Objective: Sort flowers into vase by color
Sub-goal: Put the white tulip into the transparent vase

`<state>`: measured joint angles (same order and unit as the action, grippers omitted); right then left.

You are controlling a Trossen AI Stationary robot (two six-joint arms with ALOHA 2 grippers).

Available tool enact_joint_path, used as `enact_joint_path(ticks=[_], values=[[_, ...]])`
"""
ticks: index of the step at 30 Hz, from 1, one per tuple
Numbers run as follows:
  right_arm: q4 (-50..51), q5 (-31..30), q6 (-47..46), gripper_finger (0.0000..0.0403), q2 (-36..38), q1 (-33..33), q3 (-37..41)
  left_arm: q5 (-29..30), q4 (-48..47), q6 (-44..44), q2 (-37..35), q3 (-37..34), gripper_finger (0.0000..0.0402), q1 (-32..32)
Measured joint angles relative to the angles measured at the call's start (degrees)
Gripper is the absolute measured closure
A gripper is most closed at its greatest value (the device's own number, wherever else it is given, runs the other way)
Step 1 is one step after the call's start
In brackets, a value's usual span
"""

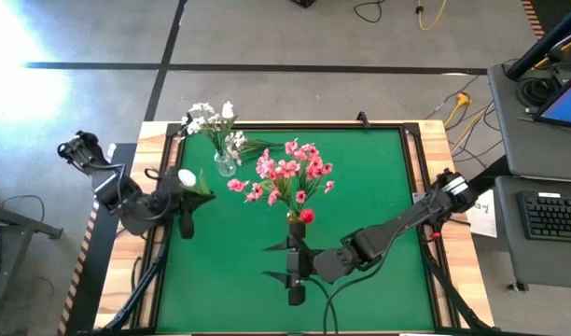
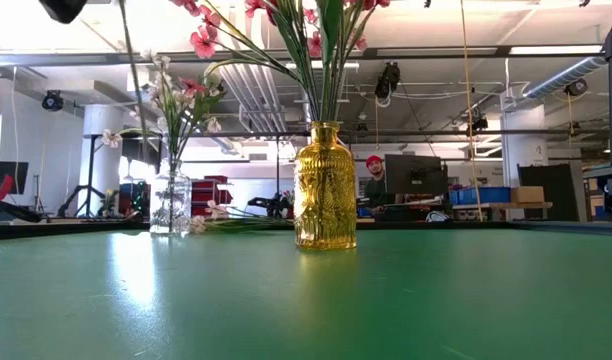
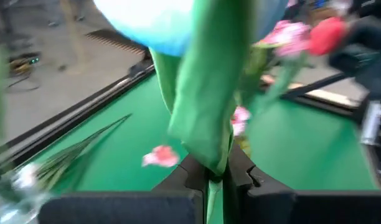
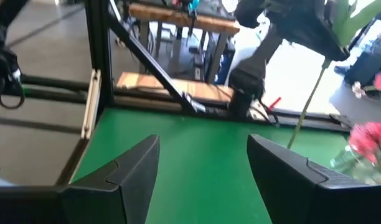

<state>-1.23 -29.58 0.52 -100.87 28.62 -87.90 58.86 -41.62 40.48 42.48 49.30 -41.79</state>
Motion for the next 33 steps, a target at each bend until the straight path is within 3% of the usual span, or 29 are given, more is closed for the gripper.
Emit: enact_joint_path(ticks=[4,9,17,29,33], values=[[6.3,0.0,-1.2,0.0164,2.0,0.0,0.0,1.3,-6.6,3.9,0.0,0.5,0.04,2.6],[11.5,0.0,-1.7,0.0163,3.2,0.0,0.0,0.4,-6.9,4.0,-0.9,0.5,0.04,6.7],[17.6,0.0,-2.3,0.0163,4.0,-0.1,0.0,-5.4,-8.5,1.5,-0.9,2.6,0.04,13.4],[21.0,0.1,-3.5,0.017,4.0,-0.1,0.0,-5.4,-8.8,-2.5,-1.4,3.7,0.04,15.4],[23.4,3.7,-4.1,0.017,4.6,-0.1,0.0,-5.5,-8.8,-2.5,-1.4,4.2,0.0401,16.3]])
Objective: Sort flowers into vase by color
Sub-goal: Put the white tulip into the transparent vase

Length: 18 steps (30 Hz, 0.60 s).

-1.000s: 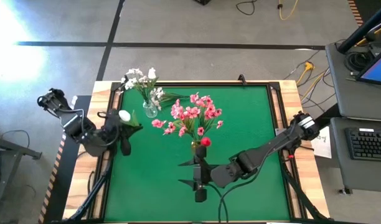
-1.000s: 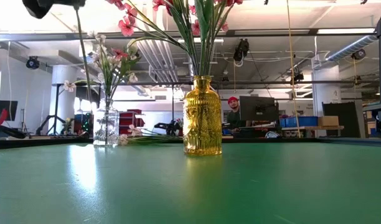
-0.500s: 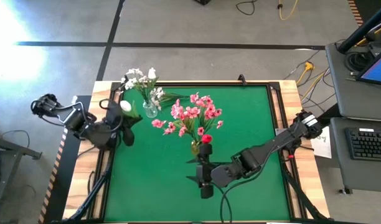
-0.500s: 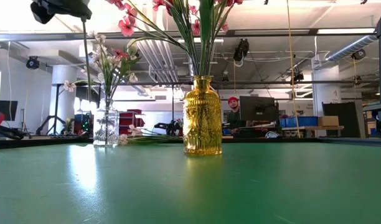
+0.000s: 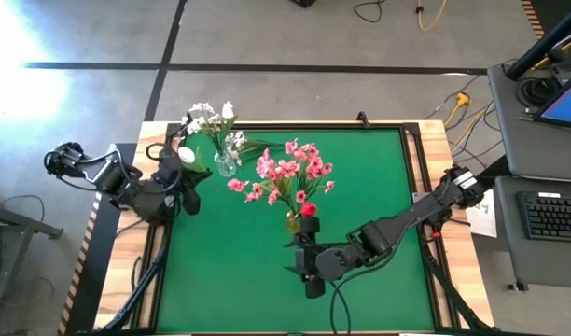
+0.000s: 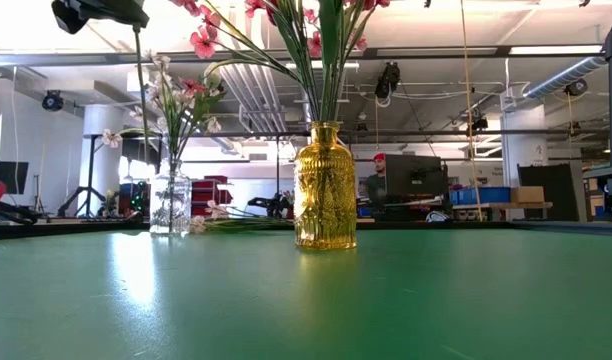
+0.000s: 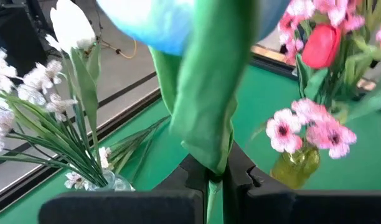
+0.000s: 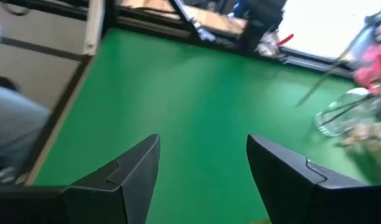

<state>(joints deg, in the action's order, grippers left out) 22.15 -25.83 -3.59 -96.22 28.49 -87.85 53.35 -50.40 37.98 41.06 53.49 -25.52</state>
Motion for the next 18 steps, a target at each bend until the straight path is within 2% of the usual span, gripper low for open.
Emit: enact_joint_path(ticks=[8,13,18], values=[[7.7,9.6,-6.3,0.017,2.6,0.0,0.0,-1.2,0.0,-5.1,1.5,3.7,0.0401,4.5],[14.7,12.1,-6.6,0.017,4.6,0.0,0.0,-6.6,-0.1,-6.9,2.0,3.3,0.0401,9.1],[17.9,13.4,-2.8,0.017,7.4,0.0,0.0,-9.6,-0.1,-4.0,2.0,0.8,0.0401,9.5]])
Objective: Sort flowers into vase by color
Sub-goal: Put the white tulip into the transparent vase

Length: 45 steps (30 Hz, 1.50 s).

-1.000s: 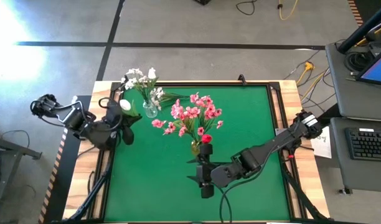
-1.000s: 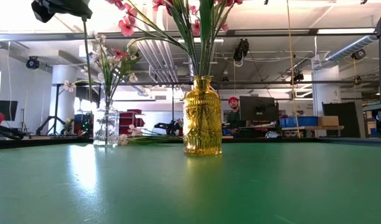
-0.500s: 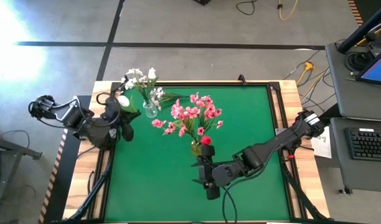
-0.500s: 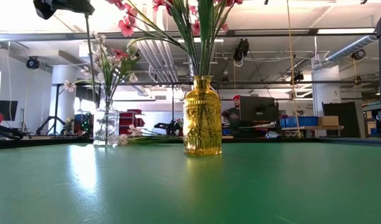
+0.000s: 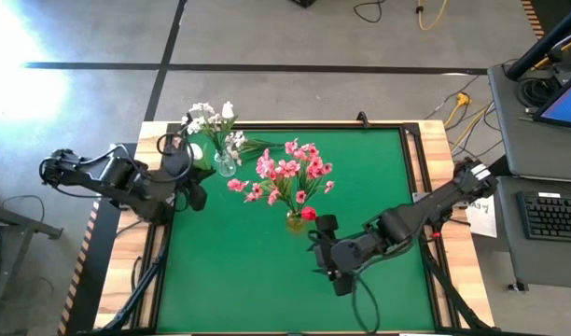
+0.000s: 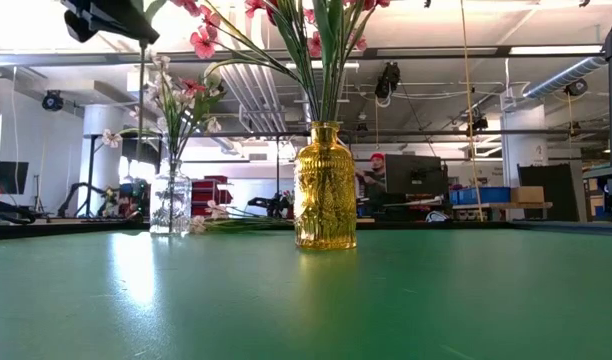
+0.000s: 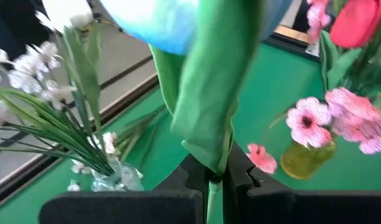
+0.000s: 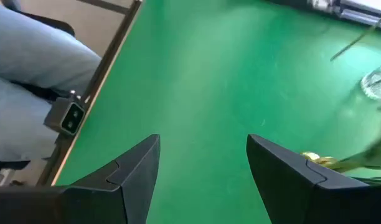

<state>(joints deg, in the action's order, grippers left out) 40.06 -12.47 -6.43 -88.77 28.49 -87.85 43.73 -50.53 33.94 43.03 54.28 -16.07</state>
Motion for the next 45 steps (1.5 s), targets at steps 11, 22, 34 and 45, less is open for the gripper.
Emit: enact_joint_path(ticks=[11,22,34,45], values=[[-0.4,0.5,4.8,0.017,7.3,0.1,1.7,-0.8,-0.6,-2.3,0.0,-0.6,0.0402,2.2],[-1.1,0.5,3.7,0.017,10.2,0.1,3.2,-8.2,-2.1,-1.2,-0.7,-1.5,0.0402,2.9],[-12.1,-0.2,17.4,0.017,20.7,-0.6,8.6,-5.5,2.5,-5.8,-1.1,-1.5,0.0402,4.7],[-24.8,-2.7,20.3,0.017,30.4,-2.7,21.5,-7.9,3.8,-16.5,-0.6,1.3,0.0401,14.3]])
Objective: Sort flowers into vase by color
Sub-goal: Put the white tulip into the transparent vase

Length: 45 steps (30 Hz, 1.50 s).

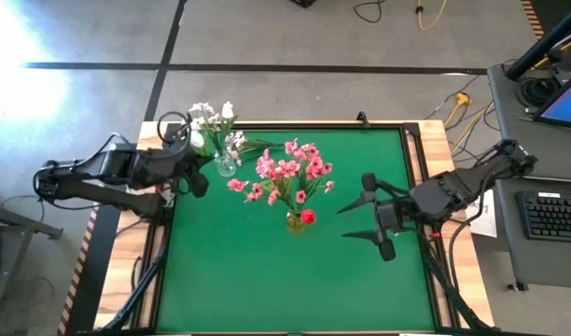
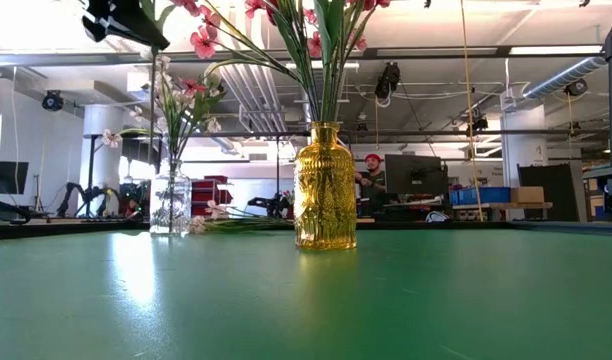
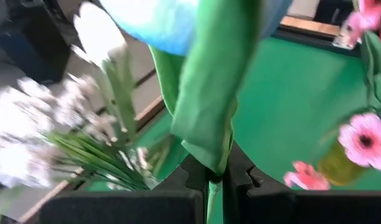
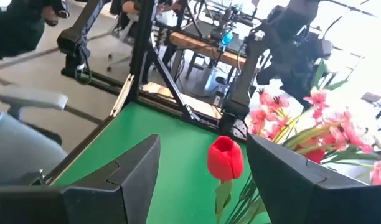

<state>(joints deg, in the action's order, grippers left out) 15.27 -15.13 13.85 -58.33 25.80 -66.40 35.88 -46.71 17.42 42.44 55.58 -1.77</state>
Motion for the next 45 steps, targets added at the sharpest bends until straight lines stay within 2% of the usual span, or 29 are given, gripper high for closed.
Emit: enact_joint_path(ticks=[7,13,18,22,45], values=[[-4.9,-0.1,-2.3,0.017,2.8,-0.3,4.7,0.0,2.1,-7.1,-0.4,3.0,0.0401,3.7],[-5.5,0.0,-2.3,0.017,2.5,-0.3,5.0,-0.4,6.2,-13.1,0.7,2.9,0.0401,9.4],[-5.8,0.0,-2.7,0.017,2.3,-0.3,4.9,-8.8,7.4,-16.5,3.1,5.5,0.0401,15.8],[-5.8,0.0,-3.8,0.017,2.3,-0.3,4.9,-10.0,7.2,-19.2,5.7,8.1,0.0401,18.8],[-5.8,0.0,-3.8,0.017,1.6,-0.3,4.8,-11.1,4.2,-16.9,6.8,10.4,0.0401,20.2]])
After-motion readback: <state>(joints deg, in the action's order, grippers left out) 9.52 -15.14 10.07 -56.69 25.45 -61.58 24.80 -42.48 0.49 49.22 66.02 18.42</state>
